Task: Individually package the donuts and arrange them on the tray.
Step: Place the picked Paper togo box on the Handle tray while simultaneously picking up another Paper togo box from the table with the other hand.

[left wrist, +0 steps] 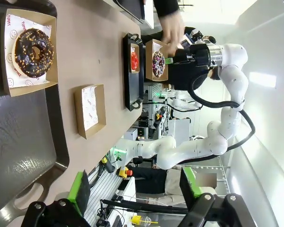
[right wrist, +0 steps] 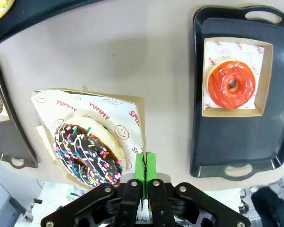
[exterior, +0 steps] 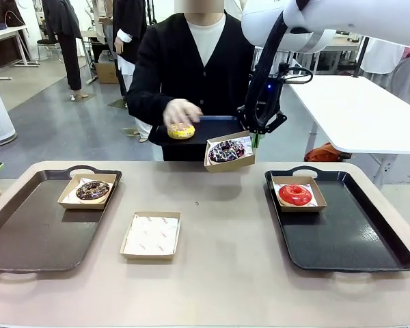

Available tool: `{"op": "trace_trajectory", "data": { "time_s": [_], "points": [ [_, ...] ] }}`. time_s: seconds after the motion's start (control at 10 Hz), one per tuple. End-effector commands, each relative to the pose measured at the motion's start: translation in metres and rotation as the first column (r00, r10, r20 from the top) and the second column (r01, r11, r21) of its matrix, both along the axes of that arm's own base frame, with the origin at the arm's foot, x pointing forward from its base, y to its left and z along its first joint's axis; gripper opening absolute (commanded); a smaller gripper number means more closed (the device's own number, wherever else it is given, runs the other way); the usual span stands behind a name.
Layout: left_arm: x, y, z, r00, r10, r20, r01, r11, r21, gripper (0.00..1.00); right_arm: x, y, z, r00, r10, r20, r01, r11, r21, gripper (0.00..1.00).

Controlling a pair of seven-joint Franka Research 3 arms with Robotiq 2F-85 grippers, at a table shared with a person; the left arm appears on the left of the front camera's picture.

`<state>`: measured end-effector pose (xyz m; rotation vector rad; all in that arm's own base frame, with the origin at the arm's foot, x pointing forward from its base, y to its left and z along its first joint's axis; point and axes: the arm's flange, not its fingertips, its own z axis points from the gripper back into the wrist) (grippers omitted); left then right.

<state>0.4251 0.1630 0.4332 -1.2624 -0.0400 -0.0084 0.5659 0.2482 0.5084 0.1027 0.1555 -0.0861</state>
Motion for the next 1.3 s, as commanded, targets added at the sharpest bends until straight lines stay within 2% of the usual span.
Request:
{"op": "trace_trajectory", "data": {
  "time_s": [0.0, 1.0, 1.1, 1.2],
  "points": [
    [-0.002, 0.0, 0.004, 1.0, -0.002, 0.009, 0.002, 1.0, -0.004, 1.0, 0.0, 0.0, 0.001, 1.0, 0.0, 0.001, 0.0, 1.0, 0.0, 0.0],
    [0.0, 0.0, 0.0, 1.0, 0.0, 0.0, 0.0, 1.0, 0.0, 1.0, 0.0, 0.0, 0.0, 1.0, 0.0, 0.0, 0.0, 1.0, 0.0, 0.01],
    [0.0, -0.014, 0.016, 1.0, -0.01, -0.002, 0.01, 0.998, 0.064, 1.0, -0.004, -0.008, 0.007, 1.0, 0.028, -0.001, -0.028, 0.999, 0.02, 0.01],
    [0.003, -0.035, 0.038, 1.0, -0.025, -0.008, 0.026, 0.986, 0.163, 1.0, -0.015, -0.027, 0.02, 0.996, 0.08, 0.036, -0.08, 0.997, 0.017, 0.01]
  ]
}}
